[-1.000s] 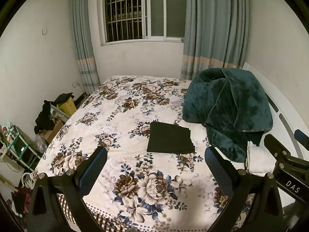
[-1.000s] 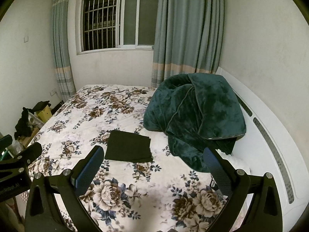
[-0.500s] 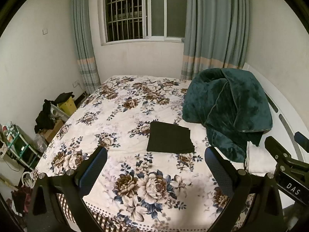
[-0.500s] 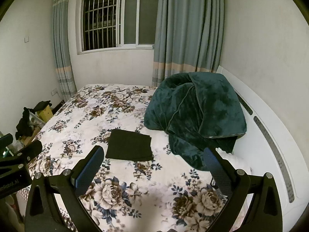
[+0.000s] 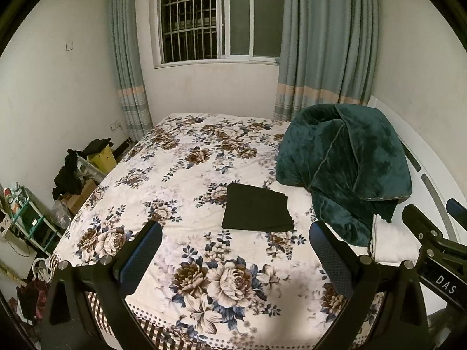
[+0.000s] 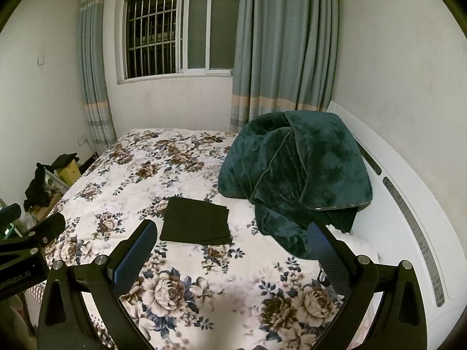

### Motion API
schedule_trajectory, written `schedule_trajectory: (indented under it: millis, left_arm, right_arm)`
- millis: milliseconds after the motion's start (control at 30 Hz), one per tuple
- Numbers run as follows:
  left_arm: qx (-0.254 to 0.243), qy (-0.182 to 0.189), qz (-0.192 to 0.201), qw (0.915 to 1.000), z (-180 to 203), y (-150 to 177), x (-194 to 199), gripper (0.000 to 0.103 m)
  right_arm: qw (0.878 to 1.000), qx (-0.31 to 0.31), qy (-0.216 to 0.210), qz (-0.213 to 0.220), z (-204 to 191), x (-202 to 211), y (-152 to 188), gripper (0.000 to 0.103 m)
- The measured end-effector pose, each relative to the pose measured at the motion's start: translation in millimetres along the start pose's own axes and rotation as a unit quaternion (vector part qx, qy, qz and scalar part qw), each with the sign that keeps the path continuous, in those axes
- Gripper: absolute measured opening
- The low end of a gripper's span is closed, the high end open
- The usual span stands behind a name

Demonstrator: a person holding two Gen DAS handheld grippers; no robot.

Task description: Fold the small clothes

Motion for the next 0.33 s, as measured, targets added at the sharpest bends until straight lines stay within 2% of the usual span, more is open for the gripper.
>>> schedule_trajectory:
  millis: [333]
  left_arm:
    - [-0.002,0.001,0.001,1.0000,-1.0,-0.9,-1.1,0.103]
  right_arm:
    - [1.000,-0.001,0.002,0.001,-0.6,2.7,3.0,0.103]
Point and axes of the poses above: each gripper's, at about its wrist camera, not at the fingertips, and x roughly against the way its jaws point, z to its right, y to its underside, the point moved 2 cm from there along -x, roughly the way its jaws point, and after that the axes turned 1 degree about -x, right-handed, at the moved point
